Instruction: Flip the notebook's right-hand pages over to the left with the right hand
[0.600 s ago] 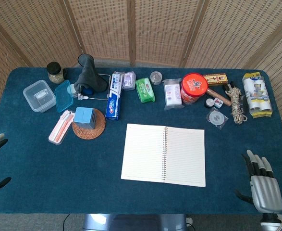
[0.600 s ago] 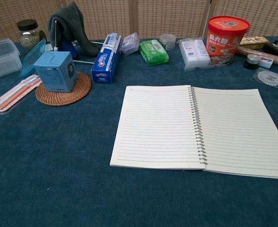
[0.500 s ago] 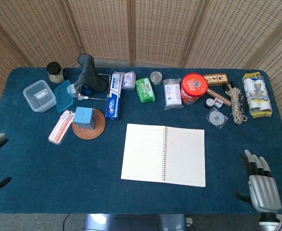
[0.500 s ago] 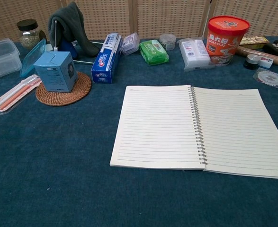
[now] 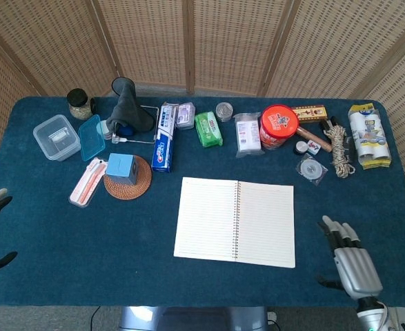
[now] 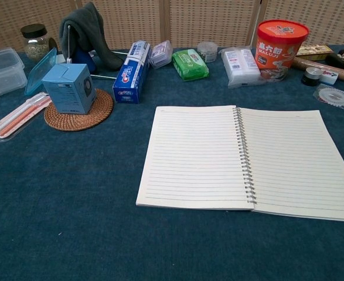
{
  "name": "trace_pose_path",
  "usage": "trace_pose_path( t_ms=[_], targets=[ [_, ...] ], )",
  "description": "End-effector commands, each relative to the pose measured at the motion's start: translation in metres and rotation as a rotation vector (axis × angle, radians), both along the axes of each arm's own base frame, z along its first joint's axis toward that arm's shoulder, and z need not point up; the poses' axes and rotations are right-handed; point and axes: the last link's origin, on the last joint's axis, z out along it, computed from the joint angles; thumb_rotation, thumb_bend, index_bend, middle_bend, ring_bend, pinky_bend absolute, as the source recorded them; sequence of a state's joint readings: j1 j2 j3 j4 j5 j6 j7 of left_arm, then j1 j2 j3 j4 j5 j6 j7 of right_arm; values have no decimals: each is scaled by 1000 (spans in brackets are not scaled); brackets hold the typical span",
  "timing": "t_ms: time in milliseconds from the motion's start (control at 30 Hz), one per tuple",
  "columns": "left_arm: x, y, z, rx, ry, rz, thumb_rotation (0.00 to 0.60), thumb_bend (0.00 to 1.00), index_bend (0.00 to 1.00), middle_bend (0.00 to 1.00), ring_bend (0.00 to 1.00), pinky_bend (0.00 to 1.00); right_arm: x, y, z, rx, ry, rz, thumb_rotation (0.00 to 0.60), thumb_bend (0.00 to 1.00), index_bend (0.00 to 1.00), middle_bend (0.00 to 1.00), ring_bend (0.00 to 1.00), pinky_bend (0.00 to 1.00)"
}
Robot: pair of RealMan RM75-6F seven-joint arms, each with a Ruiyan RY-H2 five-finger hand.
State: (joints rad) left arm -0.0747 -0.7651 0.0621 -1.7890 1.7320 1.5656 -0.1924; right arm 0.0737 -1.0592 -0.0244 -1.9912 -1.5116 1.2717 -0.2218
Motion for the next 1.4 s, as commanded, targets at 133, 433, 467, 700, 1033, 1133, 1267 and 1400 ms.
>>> trace_pose_path(
  t_ms=[133, 433, 467, 700, 1033, 1133, 1267, 1400],
  targets=[
    [0, 0, 0, 0, 6, 11, 600, 26, 0, 0, 0, 38, 30, -38, -27, 282, -103, 100, 528, 97, 54, 5, 0, 0],
    [-3, -3, 4, 11, 19, 31, 600, 25, 0, 0, 0, 39, 46, -65, -57, 376, -101, 157, 495, 105, 63, 13, 0, 0],
    [-4, -3, 4, 12, 20, 33, 600, 26, 0, 0, 0, 39, 47, -67, -59, 381, -103, 157, 494, 106, 62, 15, 0, 0],
    [-5, -5, 6, 18, 25, 46, 600, 25, 0, 0, 0, 40, 49, -80, -77, 424, -70, 177, 465, 104, 67, 26, 0, 0],
    [-1, -9, 10, 31, 36, 48, 600, 26, 0, 0, 0, 41, 48, -81, -88, 456, -55, 184, 463, 104, 105, 108, 0, 0],
    [2, -9, 11, 33, 42, 41, 600, 26, 0, 0, 0, 42, 43, -77, -92, 478, -51, 174, 464, 105, 109, 142, 0, 0],
    [4, -8, 11, 31, 44, 39, 600, 26, 0, 0, 0, 41, 38, -75, -93, 489, -5, 189, 462, 105, 105, 160, 0, 0],
    [5, -7, 11, 31, 44, 36, 600, 26, 0, 0, 0, 41, 36, -71, -92, 498, 0, 181, 463, 105, 106, 186, 5, 0]
  ],
)
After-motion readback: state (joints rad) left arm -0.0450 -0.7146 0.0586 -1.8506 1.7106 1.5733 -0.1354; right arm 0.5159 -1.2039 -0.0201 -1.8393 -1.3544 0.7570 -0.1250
